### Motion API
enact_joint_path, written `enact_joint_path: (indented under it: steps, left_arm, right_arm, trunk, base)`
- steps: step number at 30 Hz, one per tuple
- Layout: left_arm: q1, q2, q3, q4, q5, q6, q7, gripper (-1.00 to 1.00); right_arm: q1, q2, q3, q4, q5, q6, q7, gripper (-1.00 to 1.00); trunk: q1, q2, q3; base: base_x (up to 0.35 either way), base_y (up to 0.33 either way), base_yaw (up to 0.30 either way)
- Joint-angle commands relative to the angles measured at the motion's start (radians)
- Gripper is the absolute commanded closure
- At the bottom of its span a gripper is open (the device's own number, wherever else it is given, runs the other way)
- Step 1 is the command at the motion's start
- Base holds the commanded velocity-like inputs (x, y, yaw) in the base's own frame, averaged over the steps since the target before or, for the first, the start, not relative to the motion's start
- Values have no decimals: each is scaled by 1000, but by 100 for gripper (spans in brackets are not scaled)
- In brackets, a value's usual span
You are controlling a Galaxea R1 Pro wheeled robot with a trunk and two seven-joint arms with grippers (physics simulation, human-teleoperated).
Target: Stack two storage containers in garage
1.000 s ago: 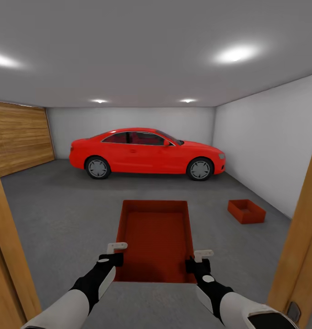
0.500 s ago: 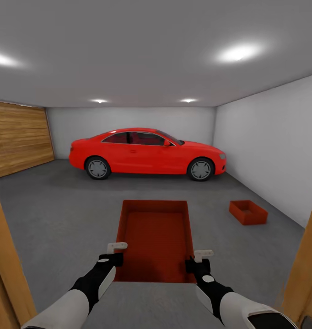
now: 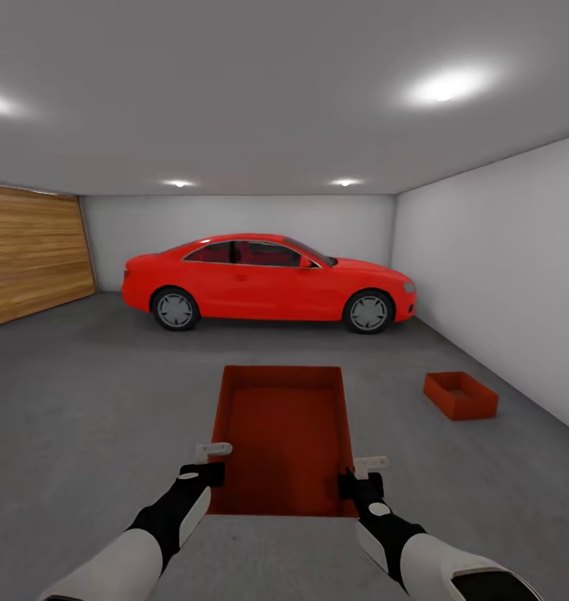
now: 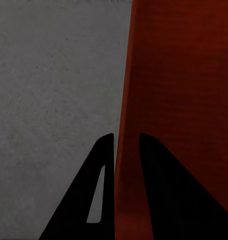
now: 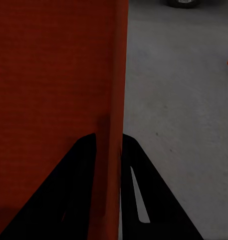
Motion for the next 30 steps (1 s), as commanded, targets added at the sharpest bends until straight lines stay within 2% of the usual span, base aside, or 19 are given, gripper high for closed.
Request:
enact_joint_path:
  steps: [1,30]
  left_arm:
    - [-1,-4,10,-7,-5,6,12,100]
    - [-1,-4,10,-5,-5,6,12,100]
  right_arm:
    - [0,0,-11,3,-9,-3,-6,100]
    - [0,-1,-11,3,-9,-2,-6,100]
  trunk:
    - [1,-1,0]
    - [1,-1,0]
  base:
    - [319,0,0]
    - [320,0,0]
